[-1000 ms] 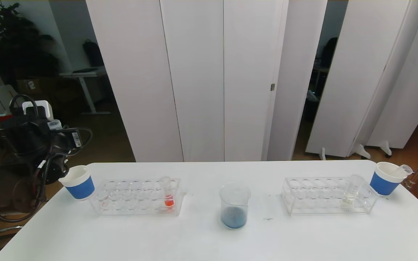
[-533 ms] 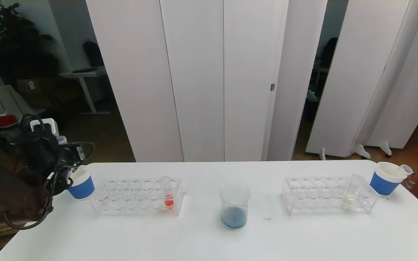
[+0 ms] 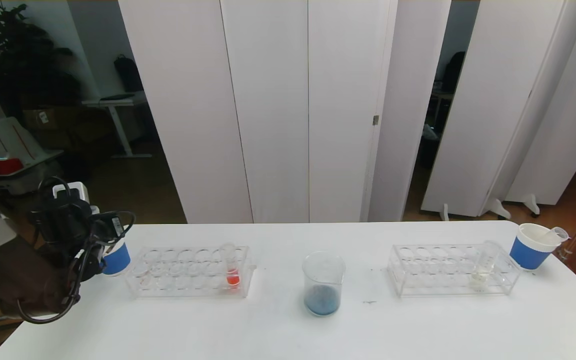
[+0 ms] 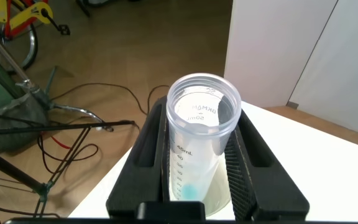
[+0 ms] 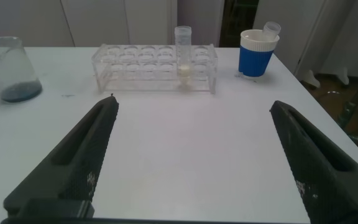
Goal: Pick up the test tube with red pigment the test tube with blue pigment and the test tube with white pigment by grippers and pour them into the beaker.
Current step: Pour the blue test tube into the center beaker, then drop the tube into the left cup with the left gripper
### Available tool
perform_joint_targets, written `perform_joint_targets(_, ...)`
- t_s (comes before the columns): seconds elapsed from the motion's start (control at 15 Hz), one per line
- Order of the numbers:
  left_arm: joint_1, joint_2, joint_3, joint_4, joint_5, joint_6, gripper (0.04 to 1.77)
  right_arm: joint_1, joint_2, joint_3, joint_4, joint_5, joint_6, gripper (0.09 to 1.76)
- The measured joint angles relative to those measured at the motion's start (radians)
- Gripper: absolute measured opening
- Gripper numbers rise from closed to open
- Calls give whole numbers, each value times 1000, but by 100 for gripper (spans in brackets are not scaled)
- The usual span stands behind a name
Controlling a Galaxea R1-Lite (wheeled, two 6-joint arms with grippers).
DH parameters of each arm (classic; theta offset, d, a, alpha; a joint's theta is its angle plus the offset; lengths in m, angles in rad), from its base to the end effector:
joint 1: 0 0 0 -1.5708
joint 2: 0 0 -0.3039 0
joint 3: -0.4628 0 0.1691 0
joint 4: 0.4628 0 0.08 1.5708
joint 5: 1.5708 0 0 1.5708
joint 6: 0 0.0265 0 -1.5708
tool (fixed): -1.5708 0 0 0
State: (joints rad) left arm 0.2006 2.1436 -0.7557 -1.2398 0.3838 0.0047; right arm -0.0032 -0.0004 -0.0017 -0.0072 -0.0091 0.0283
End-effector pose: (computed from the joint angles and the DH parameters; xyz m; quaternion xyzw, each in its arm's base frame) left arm 0.3605 0.0834 0.1049 0.0090 0.0743 0.2871 0.9550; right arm -0.0463 -0.0001 0.0767 0.0142 -0.0047 -0.0061 0.9999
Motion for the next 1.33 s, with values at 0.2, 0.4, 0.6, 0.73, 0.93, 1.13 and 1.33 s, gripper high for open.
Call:
perform_joint_targets(0.2, -1, 11, 1, 14, -2, -37, 59, 0, 0, 0, 0, 0, 0, 175)
perform_joint_targets(0.4, -1, 16, 4, 15, -3, -38, 59, 0, 0, 0, 0, 0, 0, 175)
perform_joint_targets(0.6, -1, 17, 7, 15, -3, -37, 60, 0, 0, 0, 0, 0, 0, 175)
perform_joint_targets(0.73, -1, 18, 7, 15, -2, -33, 100, 0, 0, 0, 0, 0, 0, 175)
perform_joint_targets(0.93, 0, 15, 4, 15, -1, -30, 175, 0, 0, 0, 0, 0, 0, 175)
perform_joint_targets(1.13, -1, 10, 3, 16, -3, -23, 175, 0, 0, 0, 0, 0, 0, 175)
perform_joint_targets(1.33, -4, -11, 3, 39, -4, -17, 175, 0, 0, 0, 0, 0, 0, 175)
